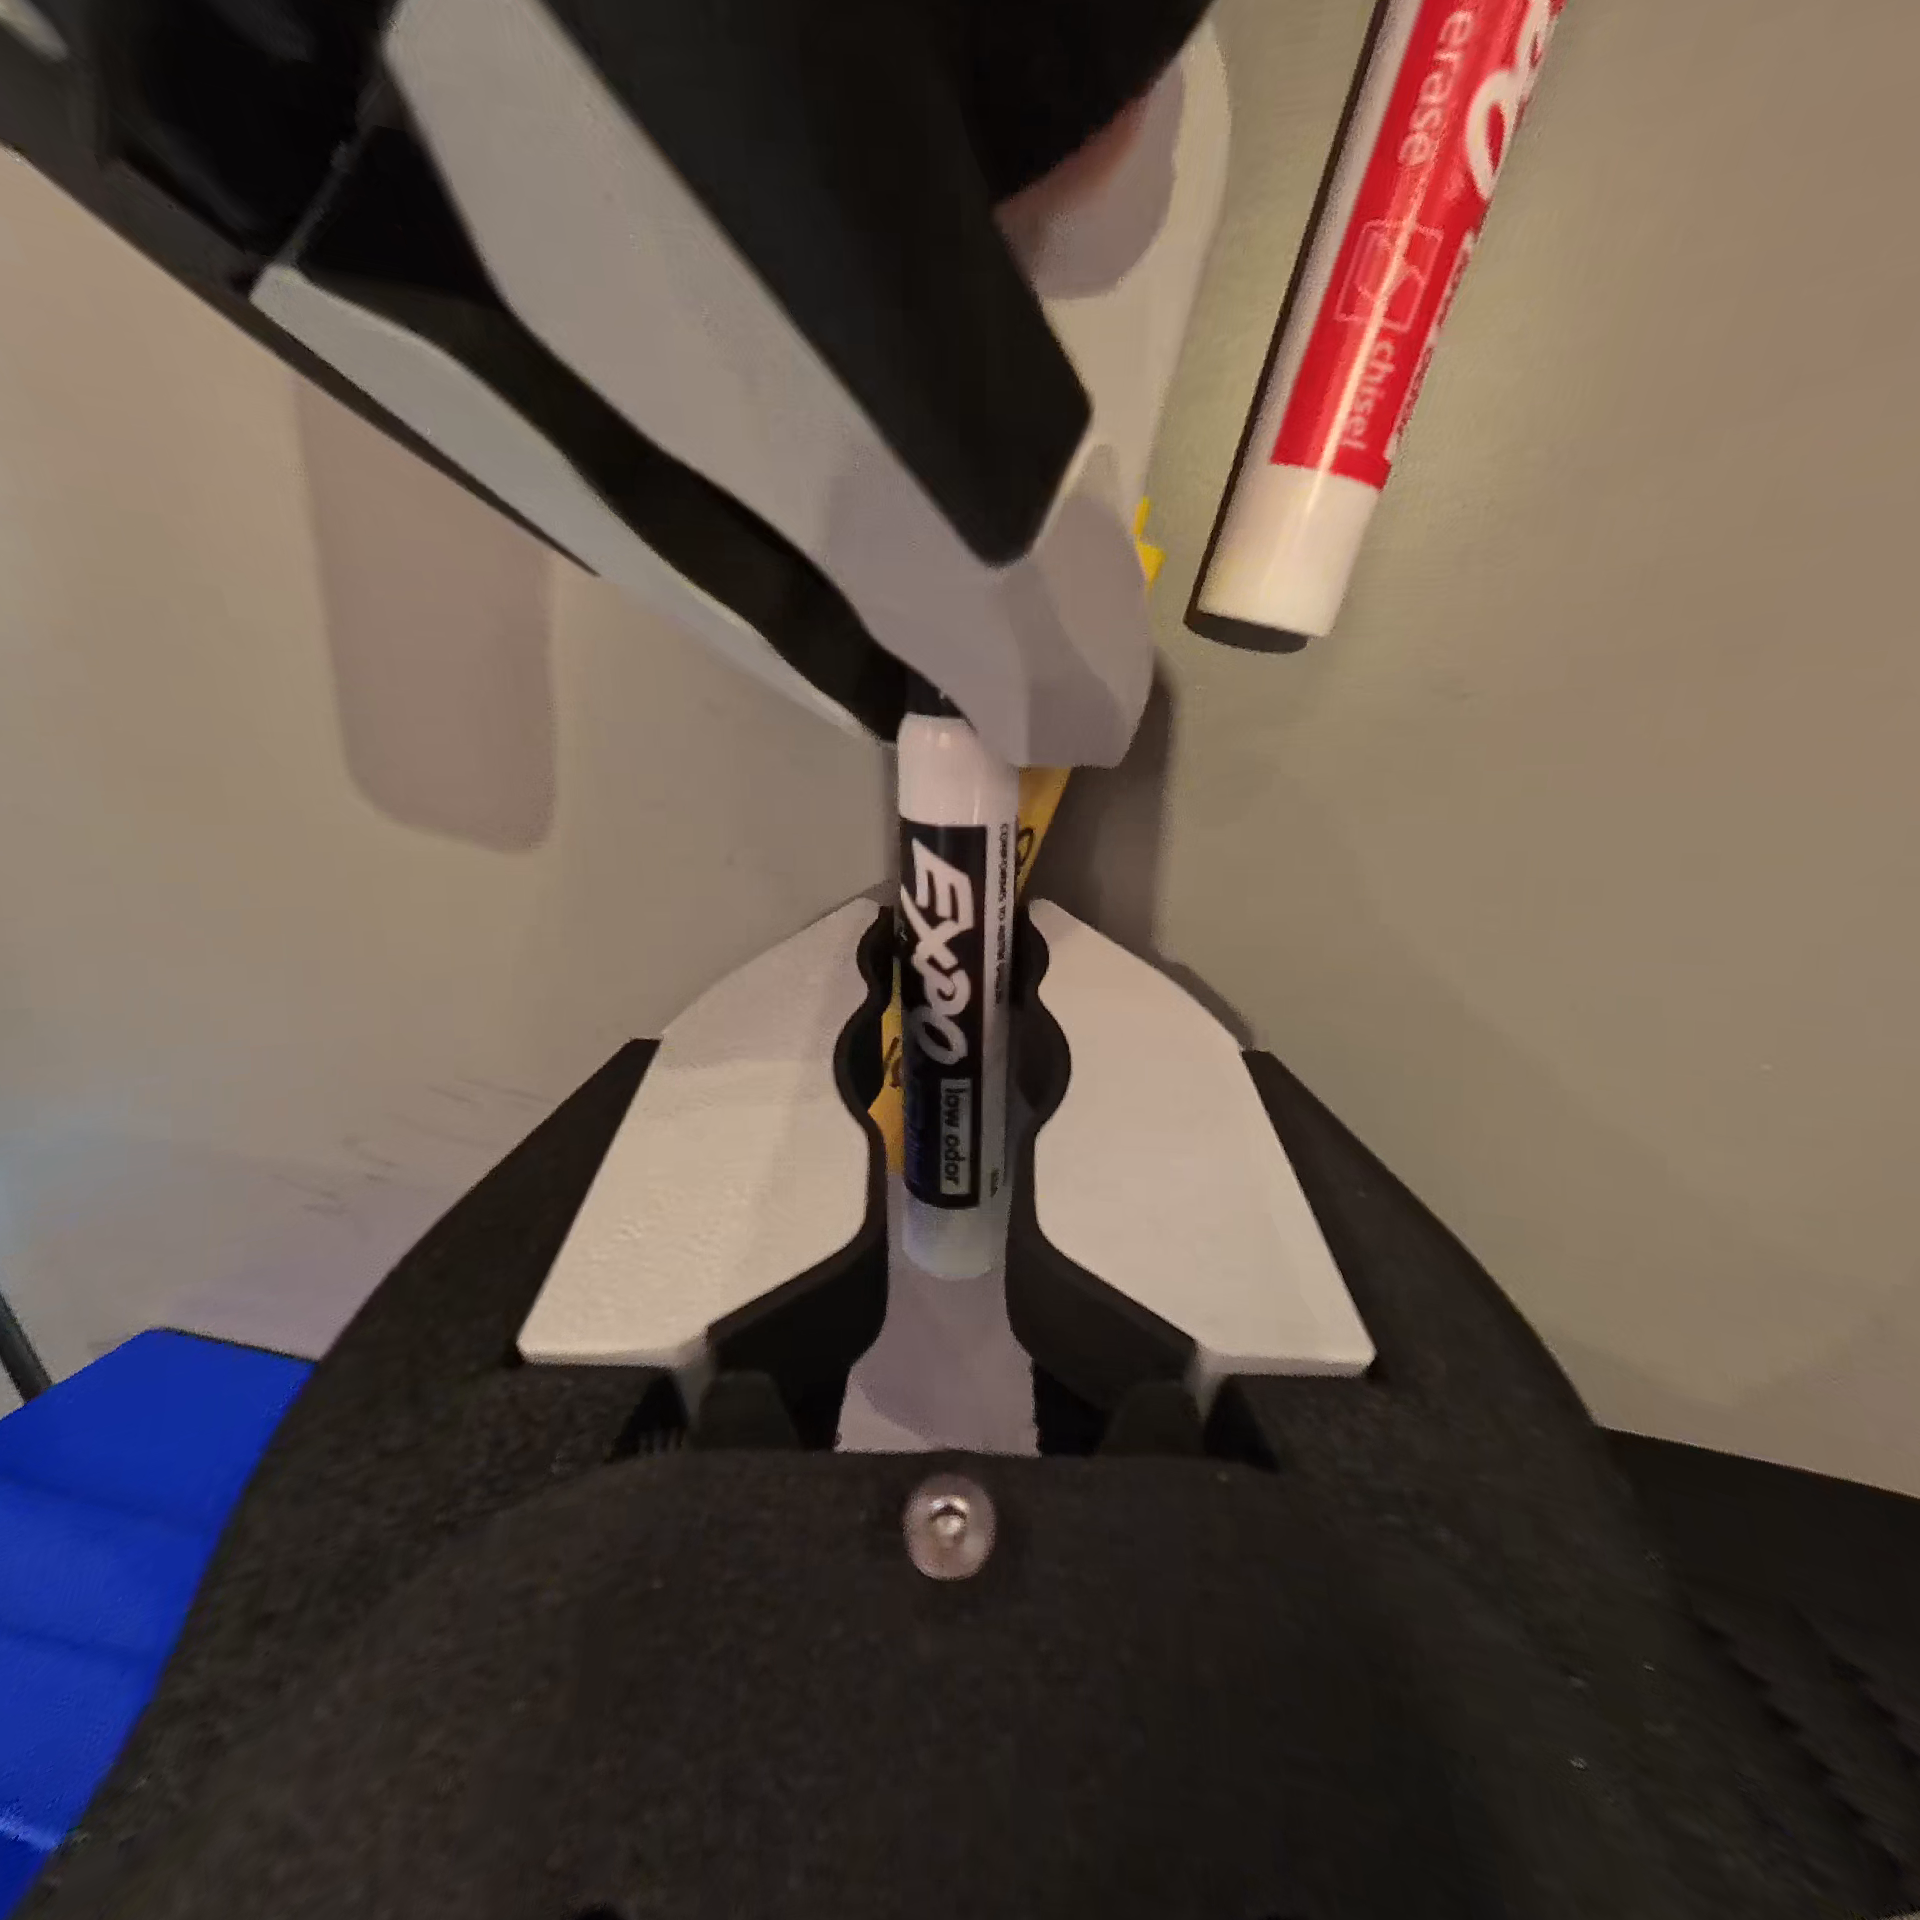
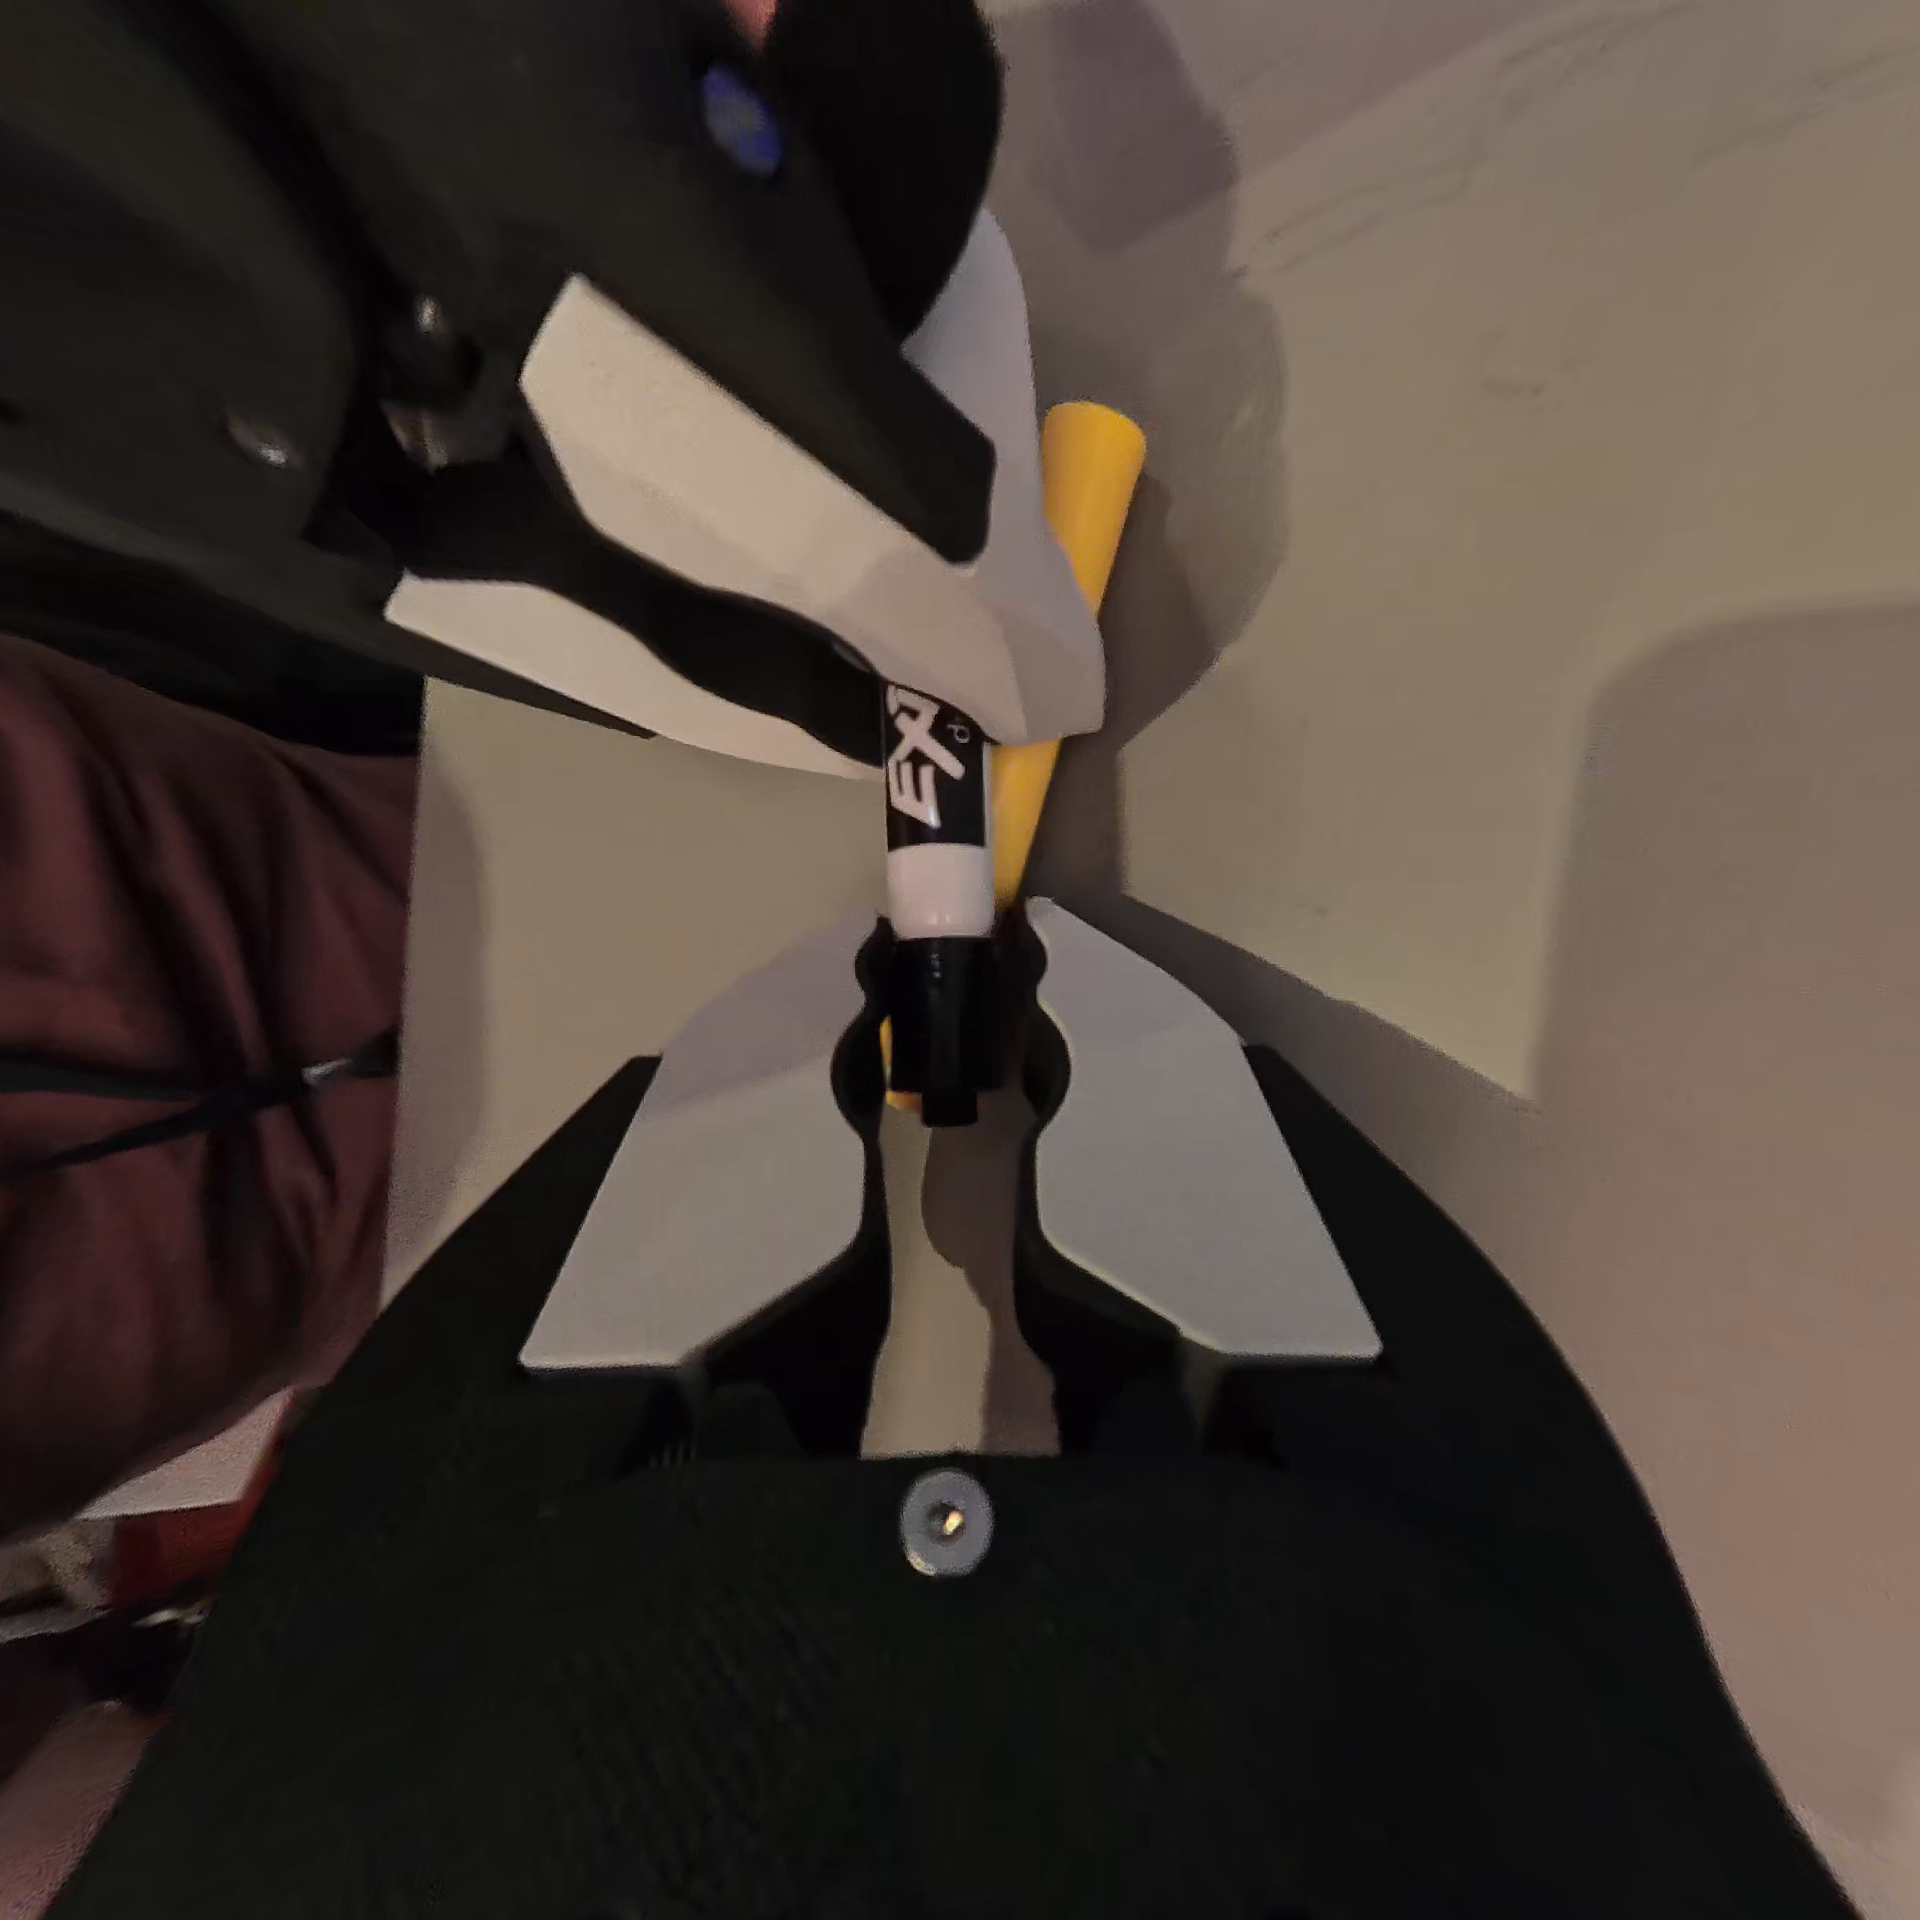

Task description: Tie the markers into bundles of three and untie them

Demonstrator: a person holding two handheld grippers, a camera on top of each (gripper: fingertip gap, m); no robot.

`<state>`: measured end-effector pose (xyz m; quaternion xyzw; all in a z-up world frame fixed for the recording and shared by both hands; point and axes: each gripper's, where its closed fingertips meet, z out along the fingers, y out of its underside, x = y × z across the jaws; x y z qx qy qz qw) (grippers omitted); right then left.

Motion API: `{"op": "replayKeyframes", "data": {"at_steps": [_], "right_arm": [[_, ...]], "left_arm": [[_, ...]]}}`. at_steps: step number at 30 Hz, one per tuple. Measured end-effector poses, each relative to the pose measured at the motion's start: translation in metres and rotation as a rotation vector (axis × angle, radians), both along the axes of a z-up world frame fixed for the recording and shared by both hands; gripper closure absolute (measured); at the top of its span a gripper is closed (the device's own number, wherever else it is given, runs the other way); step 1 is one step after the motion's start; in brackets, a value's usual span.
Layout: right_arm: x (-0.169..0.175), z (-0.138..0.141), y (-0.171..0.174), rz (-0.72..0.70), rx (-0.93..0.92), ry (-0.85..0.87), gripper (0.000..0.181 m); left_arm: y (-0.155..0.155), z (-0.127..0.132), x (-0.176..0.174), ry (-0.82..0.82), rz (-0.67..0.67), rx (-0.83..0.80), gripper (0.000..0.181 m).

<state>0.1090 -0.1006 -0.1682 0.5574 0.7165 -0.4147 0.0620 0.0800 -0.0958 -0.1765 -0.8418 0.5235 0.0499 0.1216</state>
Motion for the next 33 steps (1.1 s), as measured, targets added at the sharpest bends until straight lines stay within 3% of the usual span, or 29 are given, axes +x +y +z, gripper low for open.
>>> {"op": "replayKeyframes", "data": {"at_steps": [6, 8, 14, 23, 33], "right_arm": [[0.006, 0.001, -0.002, 0.013, 0.049, 0.028, 0.151], [0.005, -0.002, 0.001, -0.005, 0.098, 0.030, 0.160], [0.004, -0.002, 0.005, 0.020, 0.191, 0.072, 0.162], [0.004, 0.014, 0.011, -0.005, 0.097, 0.152, 0.162], [0.004, 0.025, 0.014, 0.001, 0.120, 0.230, 0.162]], "left_arm": [[-0.004, 0.000, 0.000, -0.059, 0.034, -0.060, 0.160], [-0.004, -0.001, 0.000, -0.058, 0.033, -0.069, 0.159], [-0.004, -0.001, 0.000, -0.009, 0.011, -0.076, 0.161], [-0.004, -0.001, -0.001, 0.047, 0.023, -0.132, 0.161], [0.000, 0.007, -0.002, 0.086, -0.010, -0.125, 0.162]]}}
